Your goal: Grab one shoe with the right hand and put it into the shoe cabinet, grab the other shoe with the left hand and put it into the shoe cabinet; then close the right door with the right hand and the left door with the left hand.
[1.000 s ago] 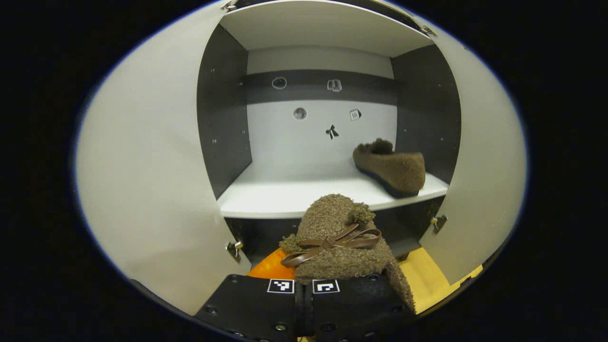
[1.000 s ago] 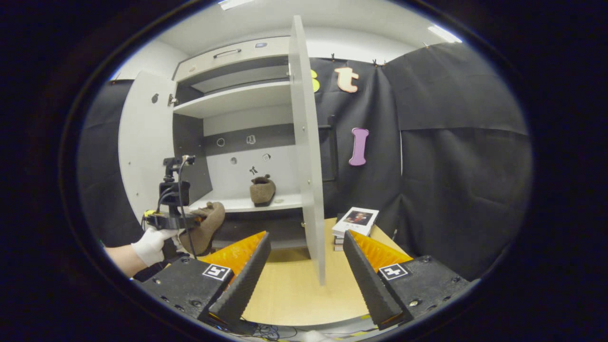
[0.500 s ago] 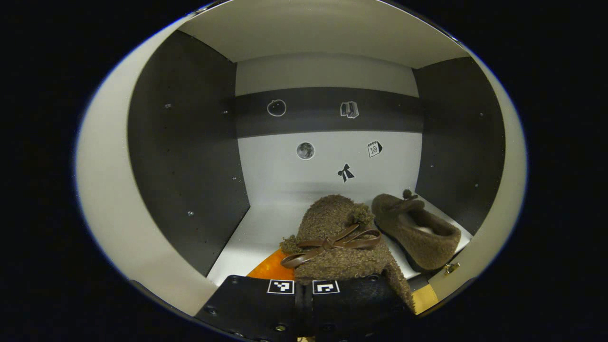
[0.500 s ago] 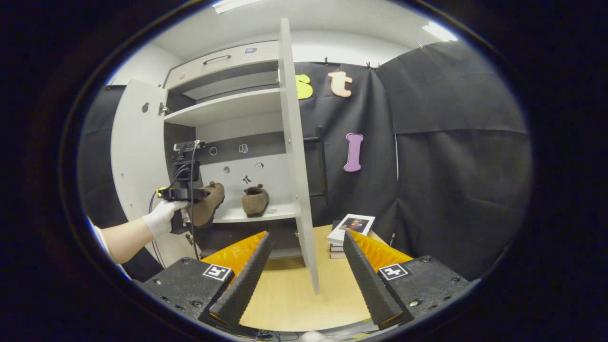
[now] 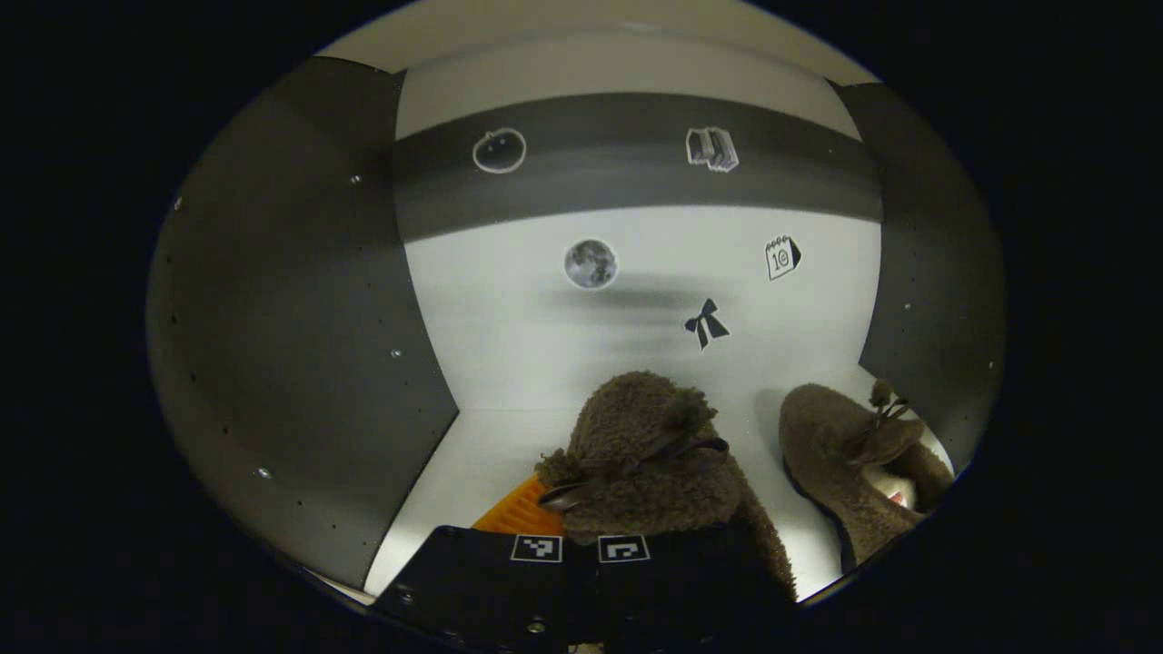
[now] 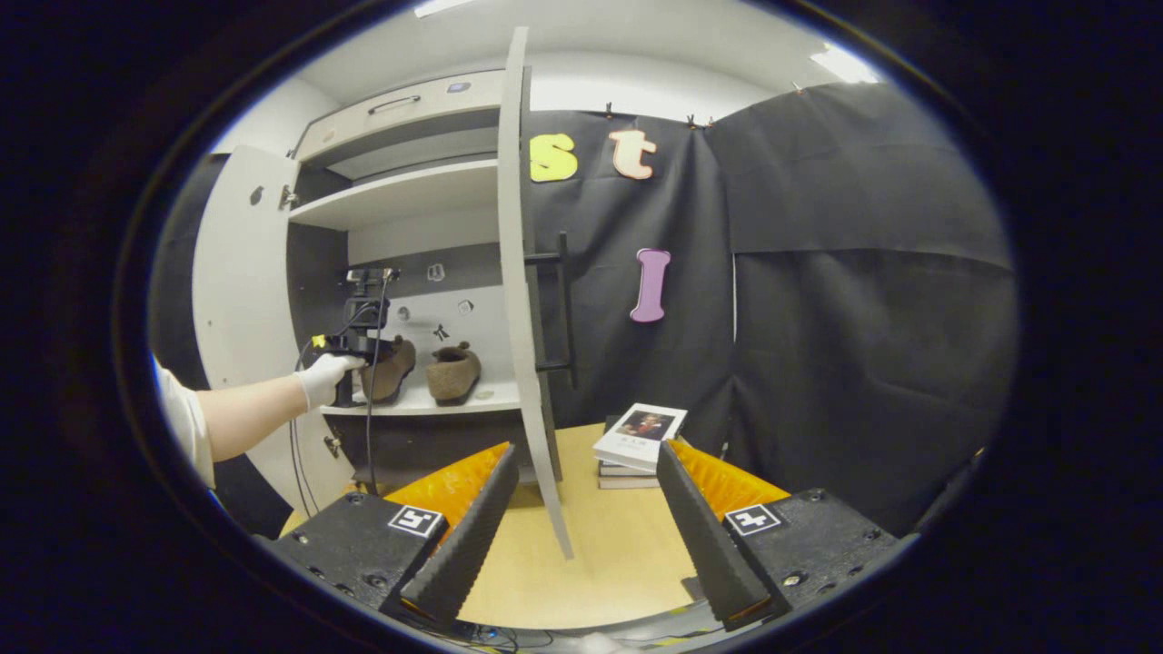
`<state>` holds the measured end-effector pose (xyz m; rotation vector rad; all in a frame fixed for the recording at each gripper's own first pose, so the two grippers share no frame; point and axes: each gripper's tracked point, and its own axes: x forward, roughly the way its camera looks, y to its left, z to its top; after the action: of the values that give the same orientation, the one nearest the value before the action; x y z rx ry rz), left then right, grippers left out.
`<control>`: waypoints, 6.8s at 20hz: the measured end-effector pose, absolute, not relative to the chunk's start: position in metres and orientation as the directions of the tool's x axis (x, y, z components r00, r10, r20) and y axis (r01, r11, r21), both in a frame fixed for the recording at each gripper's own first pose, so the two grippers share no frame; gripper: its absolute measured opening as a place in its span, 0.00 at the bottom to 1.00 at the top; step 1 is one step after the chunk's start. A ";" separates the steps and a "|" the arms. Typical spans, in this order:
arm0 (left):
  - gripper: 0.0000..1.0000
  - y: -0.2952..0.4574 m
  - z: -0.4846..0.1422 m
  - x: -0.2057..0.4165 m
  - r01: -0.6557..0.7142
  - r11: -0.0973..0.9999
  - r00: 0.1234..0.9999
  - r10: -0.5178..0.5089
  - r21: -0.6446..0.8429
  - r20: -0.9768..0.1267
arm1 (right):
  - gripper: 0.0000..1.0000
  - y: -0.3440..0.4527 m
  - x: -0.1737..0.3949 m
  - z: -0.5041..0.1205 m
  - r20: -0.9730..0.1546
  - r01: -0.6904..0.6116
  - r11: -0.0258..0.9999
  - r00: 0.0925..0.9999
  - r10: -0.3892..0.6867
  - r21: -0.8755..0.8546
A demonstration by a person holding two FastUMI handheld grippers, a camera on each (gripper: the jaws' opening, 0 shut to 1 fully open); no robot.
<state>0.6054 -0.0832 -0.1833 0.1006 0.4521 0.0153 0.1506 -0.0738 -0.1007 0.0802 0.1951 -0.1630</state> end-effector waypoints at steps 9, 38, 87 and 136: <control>0.15 -0.078 -0.197 0.598 0.014 0.992 0.857 0.054 0.126 -0.512 | 0.98 -0.073 0.162 -0.120 -0.249 0.140 0.987 0.962 -0.116 0.080; 0.96 -0.054 0.015 0.284 0.079 0.993 0.996 -0.075 0.088 -0.049 | 0.98 0.004 0.091 -0.070 -0.100 0.008 0.999 0.995 -0.003 0.045; 0.96 -0.077 -0.060 0.086 -0.118 0.993 0.990 0.120 0.028 -0.072 | 0.93 -0.122 0.274 -0.015 -0.057 -0.002 1.000 0.998 0.001 -0.018; 0.96 0.114 -0.053 0.127 -0.054 0.994 0.996 0.060 0.092 -0.062 | 0.97 0.079 0.077 -0.065 -0.099 -0.077 0.997 0.992 0.076 0.001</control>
<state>0.1269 0.1140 -0.0533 0.0900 0.0645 0.0575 0.0772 0.0785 -0.0646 -0.0024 0.0989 0.0766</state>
